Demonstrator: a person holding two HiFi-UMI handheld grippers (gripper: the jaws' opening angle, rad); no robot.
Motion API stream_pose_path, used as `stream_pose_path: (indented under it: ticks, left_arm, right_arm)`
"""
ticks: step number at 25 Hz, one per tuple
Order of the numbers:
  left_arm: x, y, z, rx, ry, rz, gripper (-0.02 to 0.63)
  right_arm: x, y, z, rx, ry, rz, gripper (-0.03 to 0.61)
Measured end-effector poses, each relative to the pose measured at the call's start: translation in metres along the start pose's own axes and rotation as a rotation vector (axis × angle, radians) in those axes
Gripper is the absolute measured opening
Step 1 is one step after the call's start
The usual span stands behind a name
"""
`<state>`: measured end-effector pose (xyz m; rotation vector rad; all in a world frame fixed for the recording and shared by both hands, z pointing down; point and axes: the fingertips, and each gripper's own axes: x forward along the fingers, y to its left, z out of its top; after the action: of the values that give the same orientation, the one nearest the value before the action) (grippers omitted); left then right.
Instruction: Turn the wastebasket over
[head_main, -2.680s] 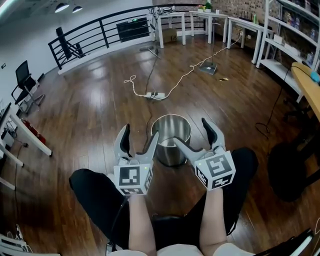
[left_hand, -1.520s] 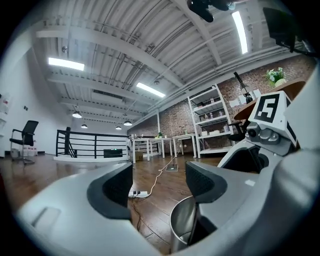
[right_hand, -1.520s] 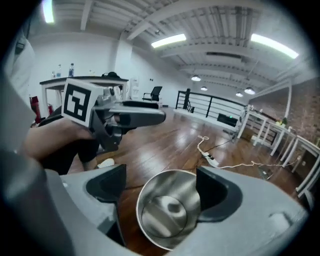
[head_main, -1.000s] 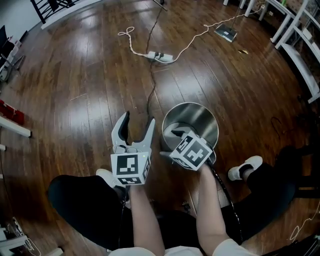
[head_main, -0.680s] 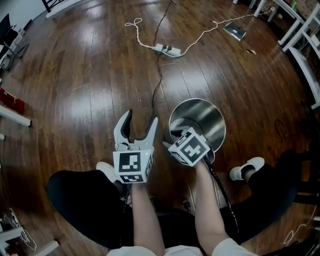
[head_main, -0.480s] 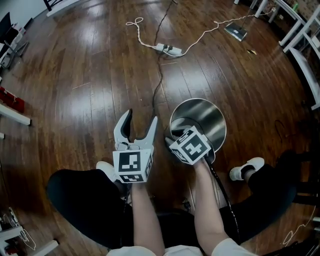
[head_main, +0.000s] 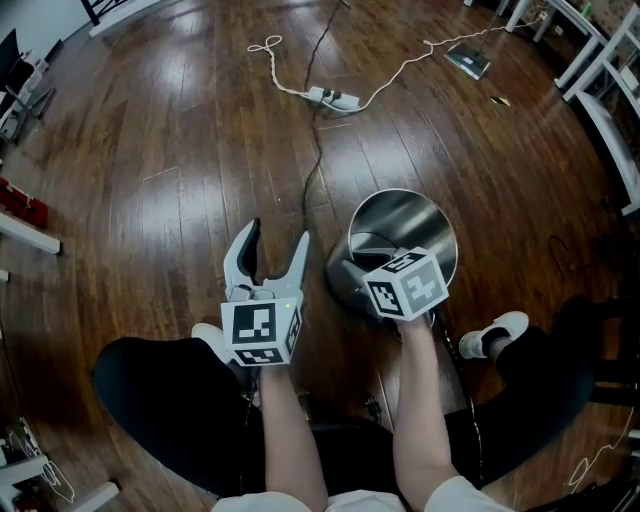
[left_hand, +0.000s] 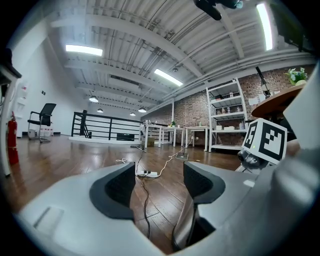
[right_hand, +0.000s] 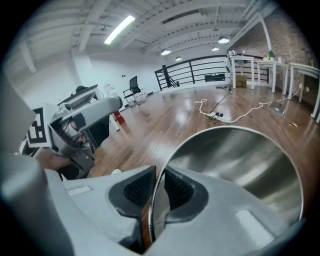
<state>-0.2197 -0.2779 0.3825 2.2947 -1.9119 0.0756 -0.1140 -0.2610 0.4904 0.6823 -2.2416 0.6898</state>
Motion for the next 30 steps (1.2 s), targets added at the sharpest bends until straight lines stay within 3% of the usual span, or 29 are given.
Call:
stream_pose_path:
  ticks: [7,18,20,23,30]
  left_arm:
    - [-0.004,0.007,0.0,0.006,-0.001,0.029,0.324]
    - [0.0,0.006,0.009,0.021,-0.012,0.027,0.318]
    - [0.0,0.006,0.01,0.02,-0.014,0.026,0.318]
    - [0.001,0.002,0.008,0.017,-0.011,0.014,0.318]
    - [0.01,-0.014,0.001,0.019,0.007,-0.021,0.318]
  right_arm:
    - [-0.025,-0.007,0.021,0.093,-0.145,0.066,0.044]
    - [-0.052,0.001,0.058,0.368,-0.474,0.402,0.044]
    - [-0.061,-0.01,0.055,0.372,-0.496,0.384,0.044]
    - [-0.076,-0.034,0.045,0.346,-0.503,0.289,0.041]
    - [-0.092,-0.067,0.021,0.226,-0.417,0.049,0.037]
